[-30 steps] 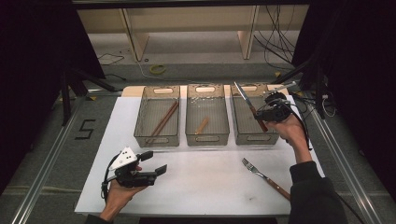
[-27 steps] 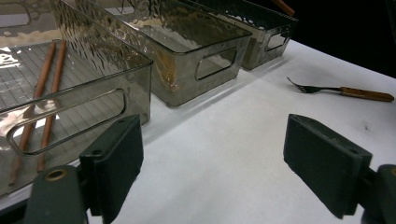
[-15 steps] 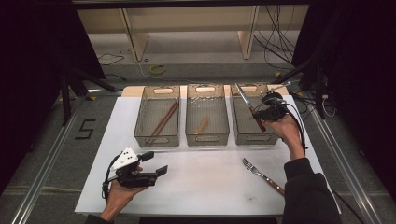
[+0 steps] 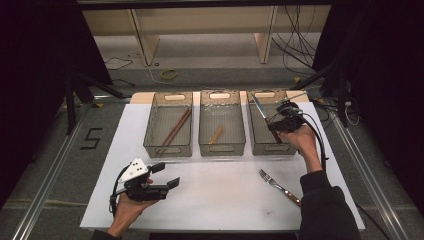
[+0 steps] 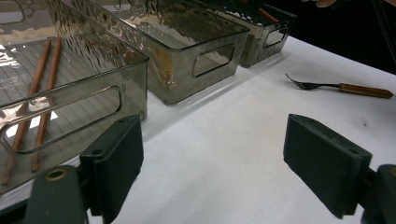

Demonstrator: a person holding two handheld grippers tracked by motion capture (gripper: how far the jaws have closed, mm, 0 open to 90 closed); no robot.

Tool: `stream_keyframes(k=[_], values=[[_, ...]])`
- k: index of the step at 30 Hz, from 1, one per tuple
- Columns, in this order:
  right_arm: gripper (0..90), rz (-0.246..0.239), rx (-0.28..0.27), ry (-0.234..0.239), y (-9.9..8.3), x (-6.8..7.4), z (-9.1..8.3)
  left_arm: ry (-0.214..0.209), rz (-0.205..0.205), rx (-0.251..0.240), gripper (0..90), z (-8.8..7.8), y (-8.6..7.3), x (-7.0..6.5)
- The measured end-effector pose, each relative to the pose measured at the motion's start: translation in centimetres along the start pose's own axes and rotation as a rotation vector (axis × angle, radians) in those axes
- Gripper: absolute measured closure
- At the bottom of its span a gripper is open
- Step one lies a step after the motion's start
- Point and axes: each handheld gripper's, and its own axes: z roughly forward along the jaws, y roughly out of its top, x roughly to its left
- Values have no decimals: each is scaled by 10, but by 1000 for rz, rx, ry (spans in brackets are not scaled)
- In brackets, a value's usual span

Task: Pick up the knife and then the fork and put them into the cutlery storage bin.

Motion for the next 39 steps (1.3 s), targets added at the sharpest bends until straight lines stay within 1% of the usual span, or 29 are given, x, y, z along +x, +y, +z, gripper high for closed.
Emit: stream_keyframes(k=[2,4,6,7,8,10,11,12,14,17,21,24,29,33,35,37,39], values=[[768,-5,3,-2,0,1,1,0,0,0,195,0,0,0],[762,-7,15,-13,1,2,3,1,0,0,195,0,0,0],[751,-4,15,-24,1,3,4,1,0,1,195,0,0,0],[705,0,16,-21,0,3,5,0,-2,-3,195,0,0,0],[645,5,22,-1,0,3,5,0,-2,-2,195,0,0,0],[636,-7,26,18,0,4,4,0,-1,0,195,0,0,0],[626,-18,19,19,0,5,2,0,0,1,195,0,0,0],[611,-17,12,24,0,6,0,0,0,1,195,0,0,0],[588,-29,2,37,0,9,-4,0,1,1,195,0,0,-1],[551,-63,-5,44,-1,15,-12,-1,0,2,194,0,0,0],[503,-124,-29,43,-6,26,-27,-1,1,3,195,0,0,-1],[467,-171,-40,59,-15,34,-39,-2,-1,3,194,1,0,0],[435,-220,-48,101,-35,44,-53,-1,-2,8,194,1,-1,0],[419,-243,-55,122,-51,53,-63,-2,1,11,194,2,-1,-1],[411,-255,-56,126,-57,56,-66,0,3,12,194,2,-1,-1],[409,-257,-62,136,-63,58,-67,1,3,9,193,2,-1,0],[402,-262,-42,141,-69,59,-67,2,5,9,194,1,-1,0]])
